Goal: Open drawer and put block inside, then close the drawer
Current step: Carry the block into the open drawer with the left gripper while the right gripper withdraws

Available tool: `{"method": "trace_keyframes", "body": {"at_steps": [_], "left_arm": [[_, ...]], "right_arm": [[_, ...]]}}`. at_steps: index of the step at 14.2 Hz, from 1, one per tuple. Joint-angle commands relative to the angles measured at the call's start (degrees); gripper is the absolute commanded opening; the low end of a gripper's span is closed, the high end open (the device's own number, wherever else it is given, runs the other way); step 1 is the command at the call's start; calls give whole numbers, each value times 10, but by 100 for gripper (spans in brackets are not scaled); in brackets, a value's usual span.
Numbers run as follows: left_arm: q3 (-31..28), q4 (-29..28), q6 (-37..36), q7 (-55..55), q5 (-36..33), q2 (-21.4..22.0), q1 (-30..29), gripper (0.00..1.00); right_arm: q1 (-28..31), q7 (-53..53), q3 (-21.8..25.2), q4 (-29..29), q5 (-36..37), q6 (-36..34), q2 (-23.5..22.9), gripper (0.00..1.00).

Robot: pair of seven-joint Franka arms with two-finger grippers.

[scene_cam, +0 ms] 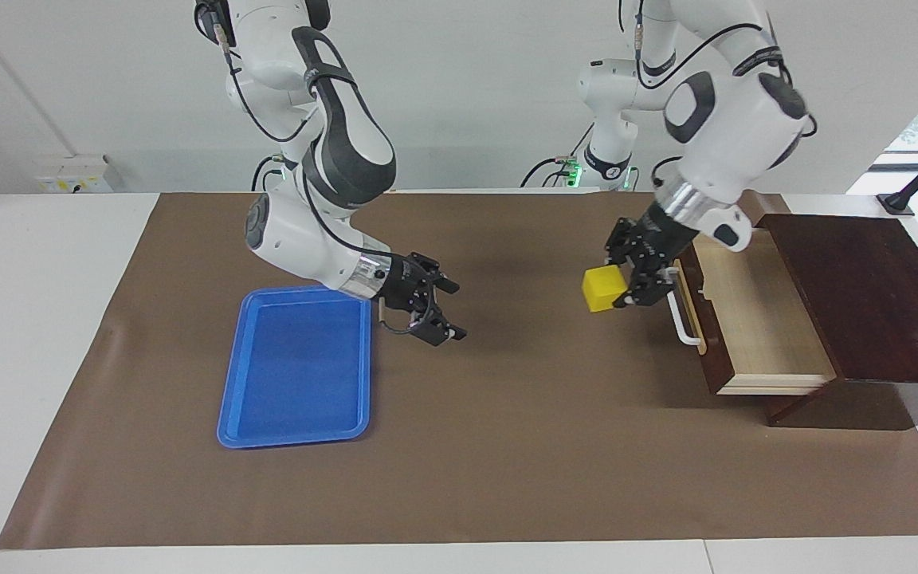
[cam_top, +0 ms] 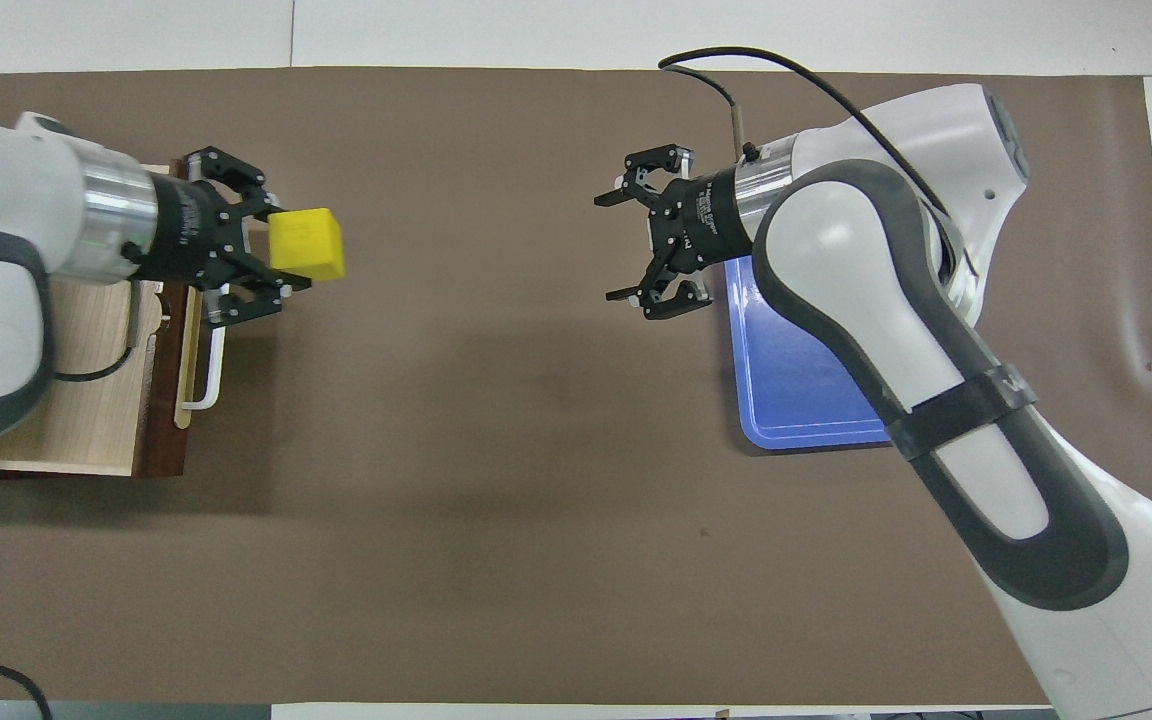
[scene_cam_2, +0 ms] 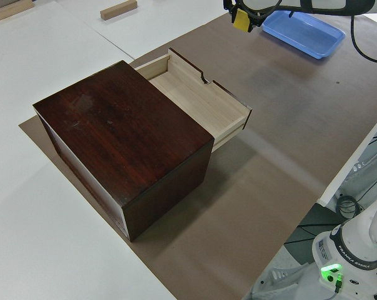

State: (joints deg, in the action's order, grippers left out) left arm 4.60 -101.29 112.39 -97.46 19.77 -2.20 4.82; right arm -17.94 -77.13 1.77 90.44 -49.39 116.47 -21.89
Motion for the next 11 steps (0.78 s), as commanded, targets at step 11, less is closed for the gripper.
{"method": "trace_keyframes", "body": {"at_steps": [11], "left_arm": [[8, -111, 28, 240, -49, 19, -189, 0]], "right_arm": [[147, 408, -5, -37, 257, -225, 65, 100]]}}
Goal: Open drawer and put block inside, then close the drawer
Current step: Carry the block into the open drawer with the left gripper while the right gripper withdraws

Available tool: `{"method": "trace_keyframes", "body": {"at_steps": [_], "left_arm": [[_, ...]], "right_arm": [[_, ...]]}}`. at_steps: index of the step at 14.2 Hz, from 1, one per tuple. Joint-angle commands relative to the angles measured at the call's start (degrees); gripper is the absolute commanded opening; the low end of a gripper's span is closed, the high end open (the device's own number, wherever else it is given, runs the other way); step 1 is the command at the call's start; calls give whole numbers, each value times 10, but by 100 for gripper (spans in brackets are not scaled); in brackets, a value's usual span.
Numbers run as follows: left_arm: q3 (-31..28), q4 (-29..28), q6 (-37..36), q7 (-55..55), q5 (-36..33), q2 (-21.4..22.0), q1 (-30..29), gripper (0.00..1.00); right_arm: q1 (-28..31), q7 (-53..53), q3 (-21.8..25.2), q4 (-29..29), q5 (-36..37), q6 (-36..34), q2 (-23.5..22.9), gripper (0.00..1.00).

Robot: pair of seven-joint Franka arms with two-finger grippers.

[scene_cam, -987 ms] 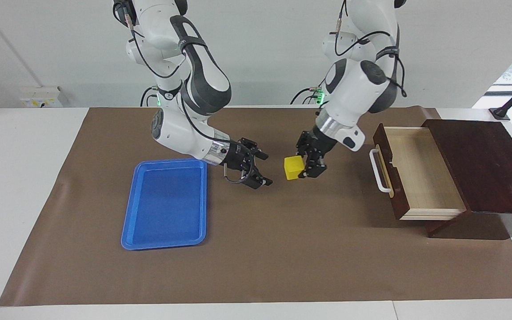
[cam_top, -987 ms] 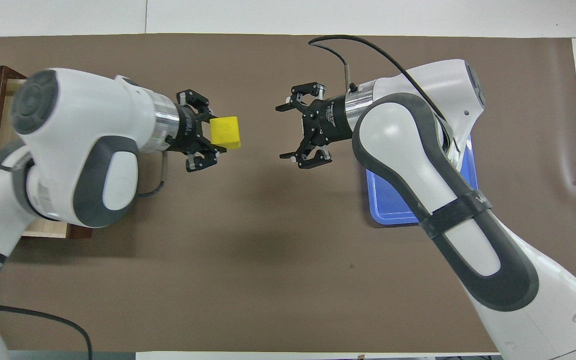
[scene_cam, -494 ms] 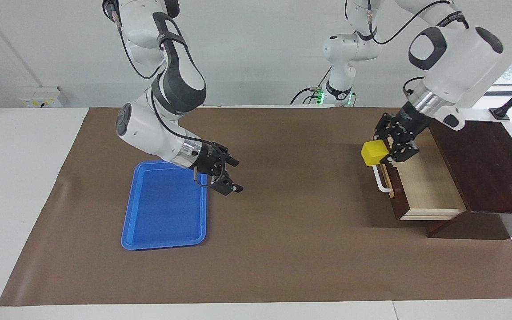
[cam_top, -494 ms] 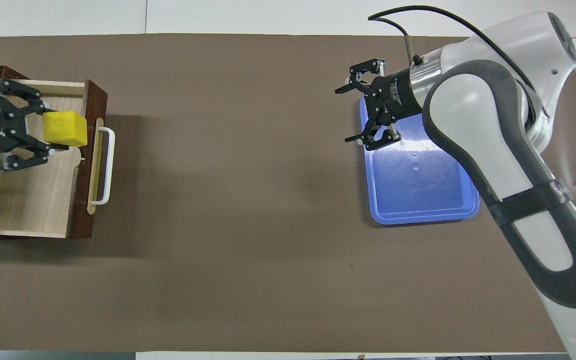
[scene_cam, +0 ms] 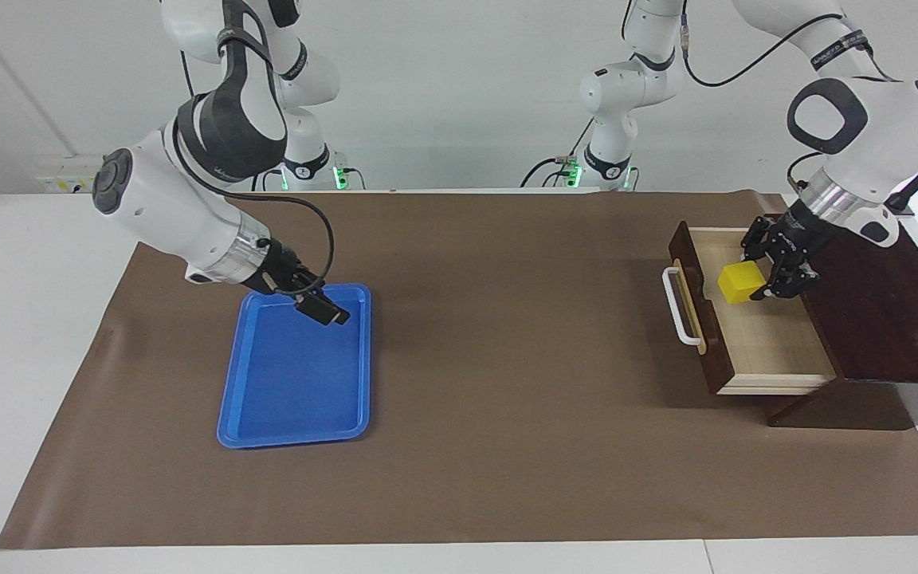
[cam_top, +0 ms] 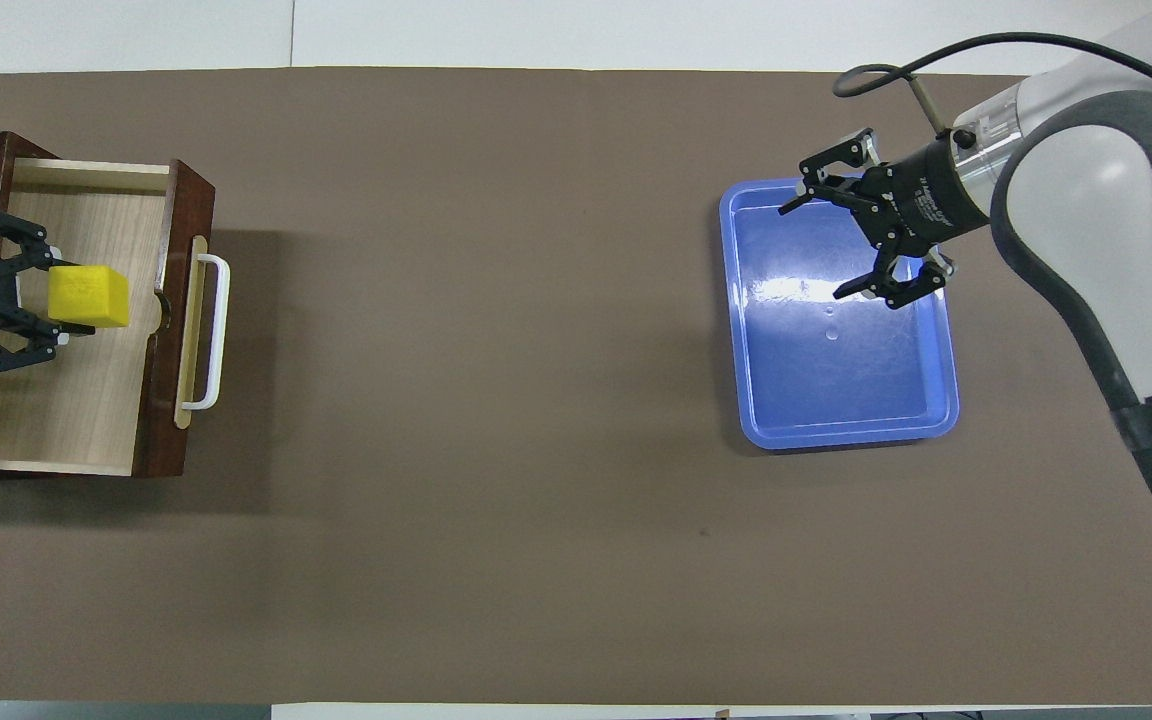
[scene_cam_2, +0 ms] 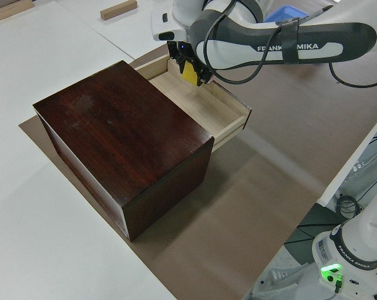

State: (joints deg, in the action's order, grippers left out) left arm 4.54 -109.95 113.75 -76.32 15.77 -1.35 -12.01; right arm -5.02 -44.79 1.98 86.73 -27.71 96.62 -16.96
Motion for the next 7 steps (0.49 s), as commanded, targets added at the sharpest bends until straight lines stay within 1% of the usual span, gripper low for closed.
{"method": "trace_keyframes", "body": {"at_steps": [1, 2, 3, 4, 5, 7], "left_arm": [[8, -26, 15, 40, -9, 11, -24, 0], [9, -27, 16, 49, -10, 10, -37, 0], [9, -33, 21, 70, -10, 10, -39, 14], [9, -36, 25, 77, -10, 11, -32, 69], [10, -38, 25, 76, -11, 11, -29, 100], [10, -33, 21, 76, -12, 10, -28, 100]], "right_arm": [[22, 132, -8, 0, 59, -35, 24, 100], [26, 181, -8, 0, 81, -43, 33, 100], [32, 229, -8, 1, 109, -53, 44, 100], [36, 278, -8, 5, 134, -57, 58, 100], [38, 318, -7, 12, 154, -58, 73, 100], [46, 393, -8, 33, 188, -64, 109, 100]]}}
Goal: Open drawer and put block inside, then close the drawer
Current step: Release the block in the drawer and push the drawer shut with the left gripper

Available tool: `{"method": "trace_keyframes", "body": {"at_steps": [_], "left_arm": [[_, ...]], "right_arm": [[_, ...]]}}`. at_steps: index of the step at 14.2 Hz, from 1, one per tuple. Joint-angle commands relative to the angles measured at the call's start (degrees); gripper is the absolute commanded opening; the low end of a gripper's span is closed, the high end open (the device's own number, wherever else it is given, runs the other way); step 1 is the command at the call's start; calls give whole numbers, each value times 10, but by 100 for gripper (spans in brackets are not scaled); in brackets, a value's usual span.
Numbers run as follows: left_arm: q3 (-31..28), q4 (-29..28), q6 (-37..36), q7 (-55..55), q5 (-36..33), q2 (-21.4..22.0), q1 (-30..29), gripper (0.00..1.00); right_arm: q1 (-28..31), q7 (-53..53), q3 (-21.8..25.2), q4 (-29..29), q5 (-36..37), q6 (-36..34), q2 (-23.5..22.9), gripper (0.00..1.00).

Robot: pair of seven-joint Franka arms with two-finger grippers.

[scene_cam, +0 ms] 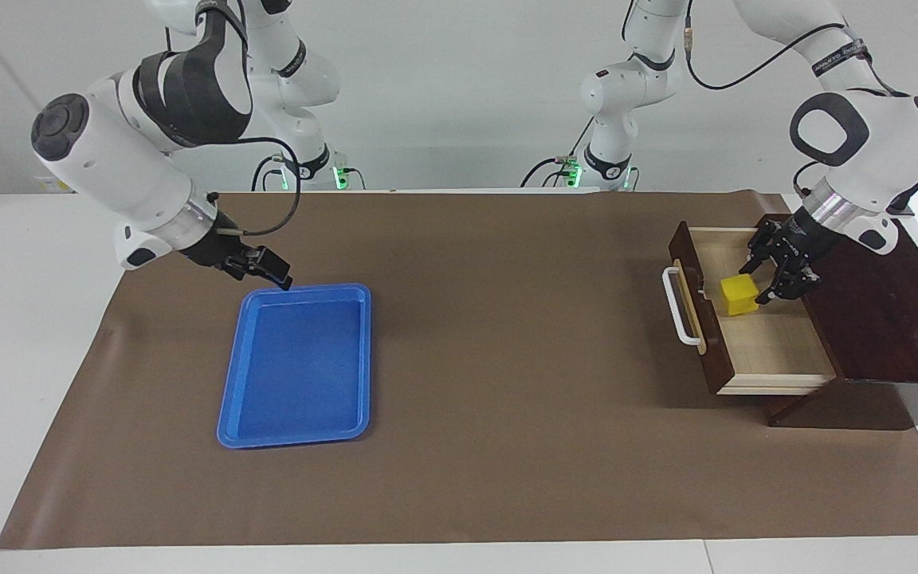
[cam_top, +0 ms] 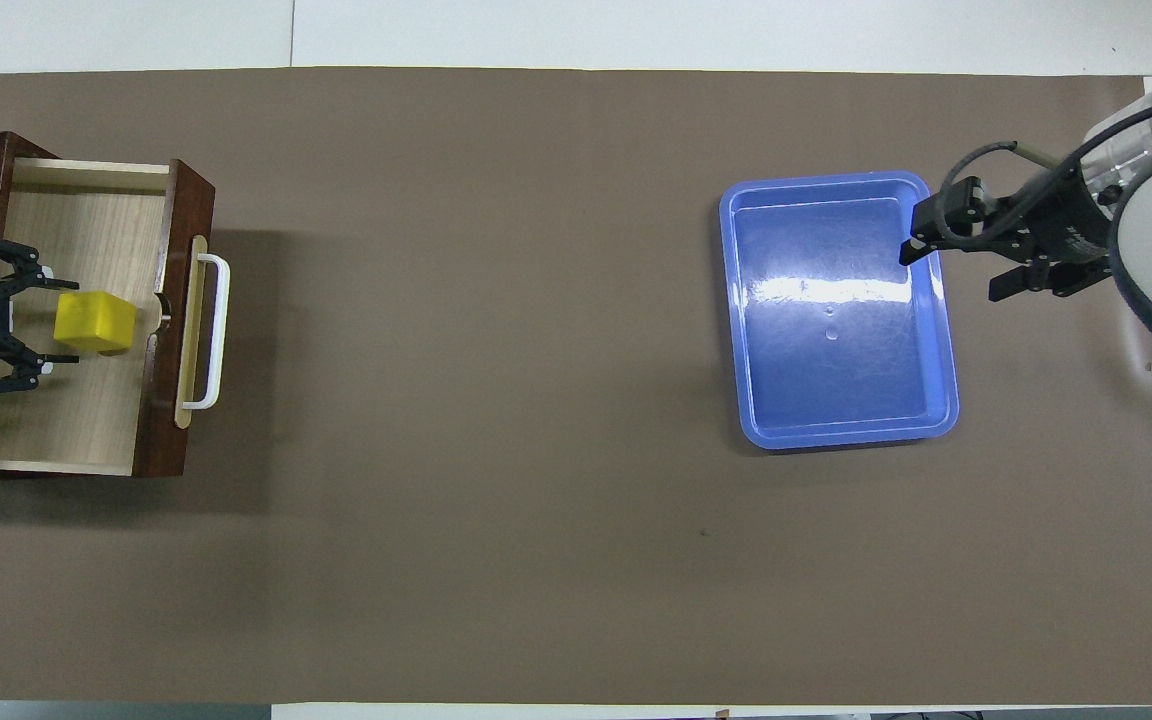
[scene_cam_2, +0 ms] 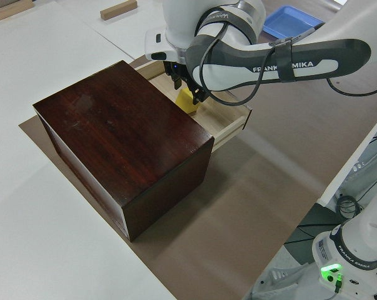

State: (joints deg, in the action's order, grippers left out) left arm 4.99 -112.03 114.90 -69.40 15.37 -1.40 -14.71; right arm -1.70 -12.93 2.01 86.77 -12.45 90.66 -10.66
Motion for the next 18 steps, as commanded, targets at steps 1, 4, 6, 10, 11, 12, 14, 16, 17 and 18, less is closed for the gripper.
{"method": "trace_keyframes", "body": {"at_steps": [1, 4, 6, 10, 11, 12, 14, 16, 17, 18], "left_arm": [[6, -4, 4, 5, -9, 9, 2, 100], [10, 52, -43, -16, -18, 3, 34, 100], [11, 52, -37, -47, -113, -2, 123, 100], [11, 31, -22, -124, -188, -17, 188, 100], [11, 21, -13, -125, -198, -16, 184, 100], [11, 5, 0, -125, -204, -15, 181, 100], [7, -16, 19, -125, -228, -12, 158, 100], [7, -19, 31, -125, -228, -12, 121, 100], [7, -20, 38, -123, -228, -13, 107, 100], [7, -18, 43, -119, -229, -15, 88, 100]], "right_arm": [[13, 103, -8, 44, 58, -5, 67, 100], [16, 152, -8, 65, 94, -18, 113, 100], [25, 170, -8, 65, 105, -36, 129, 100], [38, 214, -9, 57, 134, -49, 135, 100], [40, 218, -9, 58, 134, -44, 135, 100], [40, 214, -9, 61, 132, -30, 135, 100], [41, 214, -9, 63, 129, -22, 122, 100], [43, 212, -9, 66, 129, -11, 113, 100], [44, 212, -9, 66, 129, -10, 107, 100], [49, 213, -10, 66, 129, -9, 104, 100]]}}
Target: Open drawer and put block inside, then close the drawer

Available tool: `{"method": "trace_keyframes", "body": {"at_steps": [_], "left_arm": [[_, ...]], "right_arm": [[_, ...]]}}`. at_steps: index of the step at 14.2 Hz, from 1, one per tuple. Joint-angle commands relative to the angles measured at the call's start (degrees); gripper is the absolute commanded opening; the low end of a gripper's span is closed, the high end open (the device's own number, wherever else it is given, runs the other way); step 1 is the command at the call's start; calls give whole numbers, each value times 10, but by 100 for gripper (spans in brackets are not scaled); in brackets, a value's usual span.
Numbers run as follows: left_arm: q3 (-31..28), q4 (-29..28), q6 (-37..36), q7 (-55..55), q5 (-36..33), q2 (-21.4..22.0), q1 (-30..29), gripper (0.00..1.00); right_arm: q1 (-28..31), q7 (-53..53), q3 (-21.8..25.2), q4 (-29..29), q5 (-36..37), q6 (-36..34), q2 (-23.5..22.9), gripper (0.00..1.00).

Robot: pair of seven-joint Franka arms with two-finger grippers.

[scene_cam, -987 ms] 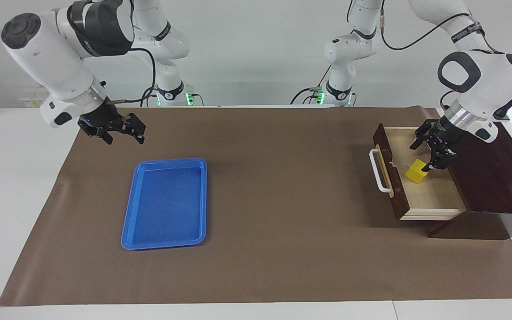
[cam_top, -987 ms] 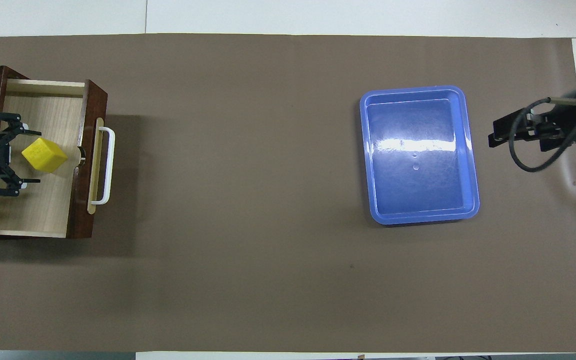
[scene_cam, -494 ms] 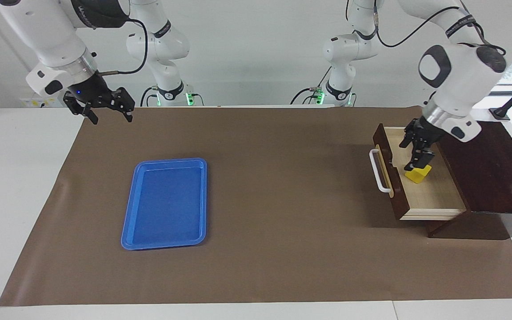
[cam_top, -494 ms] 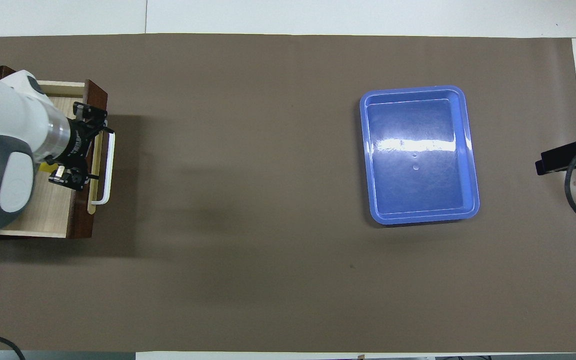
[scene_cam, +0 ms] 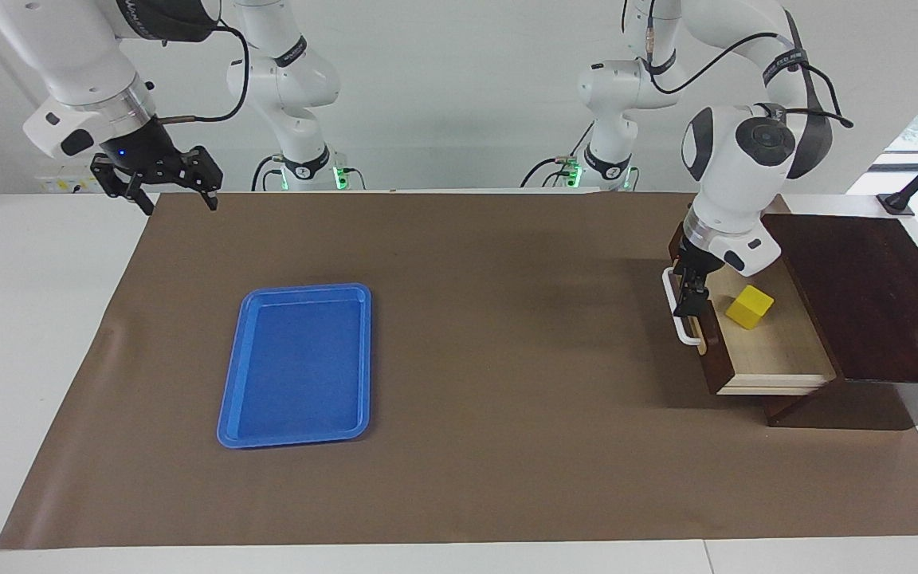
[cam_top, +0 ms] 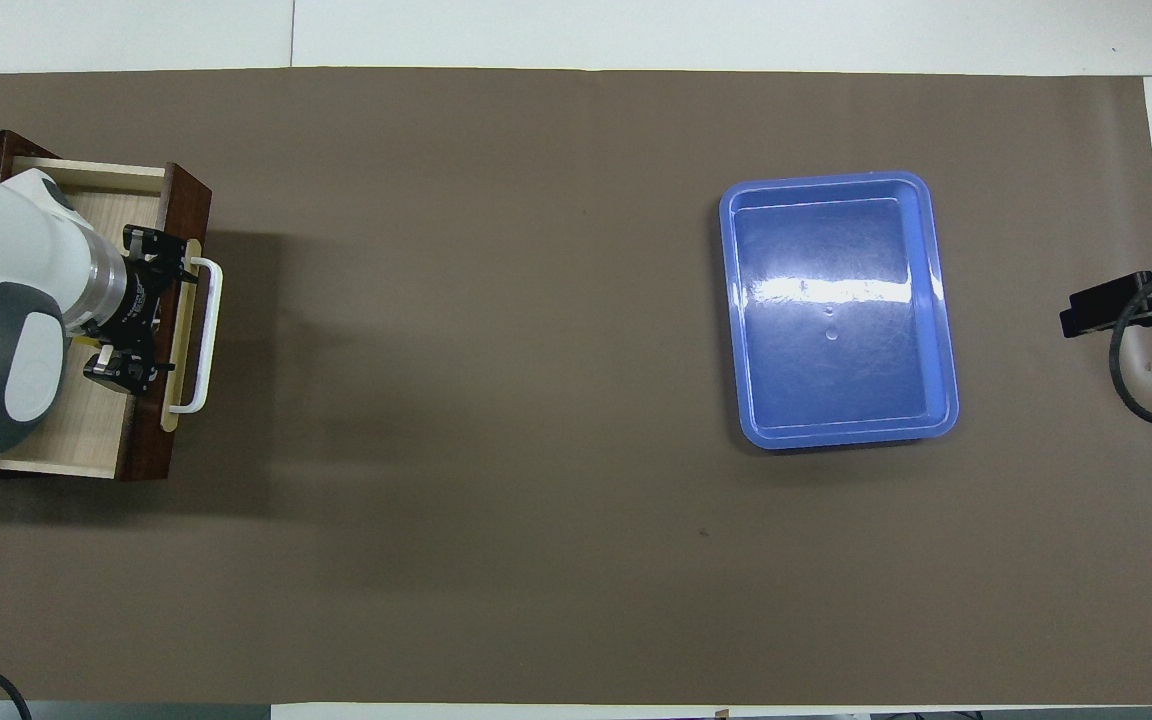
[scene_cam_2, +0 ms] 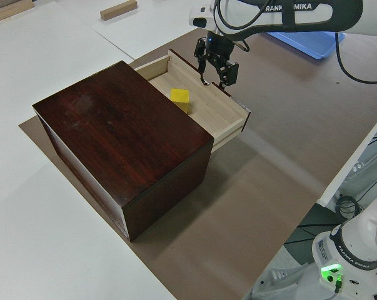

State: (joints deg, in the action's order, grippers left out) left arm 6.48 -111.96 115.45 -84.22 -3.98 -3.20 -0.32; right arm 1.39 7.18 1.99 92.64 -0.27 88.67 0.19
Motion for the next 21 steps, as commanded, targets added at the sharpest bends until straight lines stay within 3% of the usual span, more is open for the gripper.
{"method": "trace_keyframes", "body": {"at_steps": [1, 5, 9, 12, 17, 21], "left_arm": [[-8, -15, 40, 38, -37, 2, -75, 100], [-6, -19, 61, 78, -37, 3, -141, 100], [-6, -17, 49, 100, -36, 3, -159, 100], [-4, 1, 22, 115, -31, 5, -110, 100], [-3, 25, -31, 120, 1, 47, -23, 100], [-2, 88, -157, 352, 4, 48, -1, 100]], "right_arm": [[19, 11, -9, 7, 7, 8, -4, 100], [20, 13, -9, 3, 11, 5, -4, 100], [19, 14, -9, 4, 13, 6, -4, 100], [19, 18, -9, 3, 22, 10, -4, 100], [13, 16, -9, 3, 22, 5, -4, 100], [12, 15, -10, 3, 21, 5, -4, 100]]}}
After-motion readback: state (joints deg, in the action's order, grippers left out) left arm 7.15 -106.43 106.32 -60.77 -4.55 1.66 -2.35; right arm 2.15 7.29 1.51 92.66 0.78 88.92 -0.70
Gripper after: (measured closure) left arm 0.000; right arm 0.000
